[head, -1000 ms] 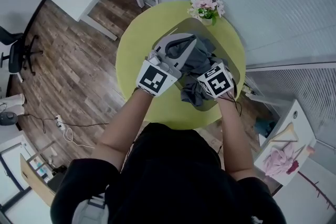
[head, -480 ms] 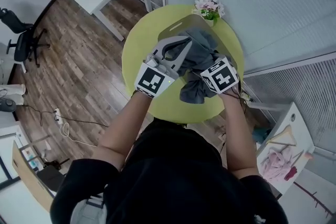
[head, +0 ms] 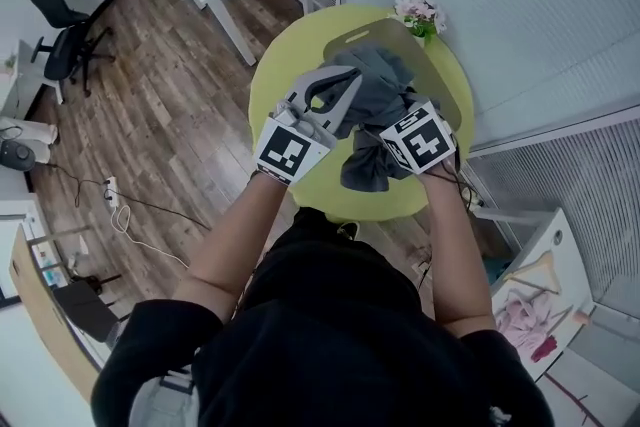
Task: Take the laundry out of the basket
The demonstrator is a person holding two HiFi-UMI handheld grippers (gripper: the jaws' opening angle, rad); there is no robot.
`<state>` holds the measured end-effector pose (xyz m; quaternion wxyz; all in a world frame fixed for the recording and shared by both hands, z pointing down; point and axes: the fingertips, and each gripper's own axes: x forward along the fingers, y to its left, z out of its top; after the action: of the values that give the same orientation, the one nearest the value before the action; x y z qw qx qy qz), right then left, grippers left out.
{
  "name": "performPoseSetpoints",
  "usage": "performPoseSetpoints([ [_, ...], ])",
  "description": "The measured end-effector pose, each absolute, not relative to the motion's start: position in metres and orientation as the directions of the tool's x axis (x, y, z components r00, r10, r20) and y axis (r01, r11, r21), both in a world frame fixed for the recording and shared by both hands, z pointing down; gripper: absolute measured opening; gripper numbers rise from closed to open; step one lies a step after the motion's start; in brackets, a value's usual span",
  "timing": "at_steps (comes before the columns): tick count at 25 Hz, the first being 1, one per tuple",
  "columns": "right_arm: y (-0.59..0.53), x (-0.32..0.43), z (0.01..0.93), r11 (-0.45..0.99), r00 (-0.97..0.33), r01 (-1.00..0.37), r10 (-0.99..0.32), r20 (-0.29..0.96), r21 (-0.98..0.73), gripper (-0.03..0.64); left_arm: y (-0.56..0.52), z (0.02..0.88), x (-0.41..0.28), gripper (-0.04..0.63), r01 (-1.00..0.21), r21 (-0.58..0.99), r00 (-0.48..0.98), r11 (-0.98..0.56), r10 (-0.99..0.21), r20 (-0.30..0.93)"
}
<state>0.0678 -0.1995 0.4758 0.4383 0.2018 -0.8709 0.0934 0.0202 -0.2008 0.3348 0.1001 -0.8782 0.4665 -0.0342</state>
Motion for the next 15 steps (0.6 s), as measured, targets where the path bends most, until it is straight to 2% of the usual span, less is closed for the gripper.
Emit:
performPoseSetpoints([
  [9,-0.156,0.027,0.473,0.940,-0.569,-0.342,-0.215,0.794,0.010,0.357,-0.147,0.332,-0.021,0.009,-0.864,-0.230,0.463,-0.448,-0.886,-0.012],
  [15,-0.140,-0.007,0.480,0.943,-0.563,-0.333,-0.202,0.801,0.003,0.357,-0.133,0.340,-0.052,0.009,-0.866,-0.218,0.462,-0.449,-0.887,-0.006],
])
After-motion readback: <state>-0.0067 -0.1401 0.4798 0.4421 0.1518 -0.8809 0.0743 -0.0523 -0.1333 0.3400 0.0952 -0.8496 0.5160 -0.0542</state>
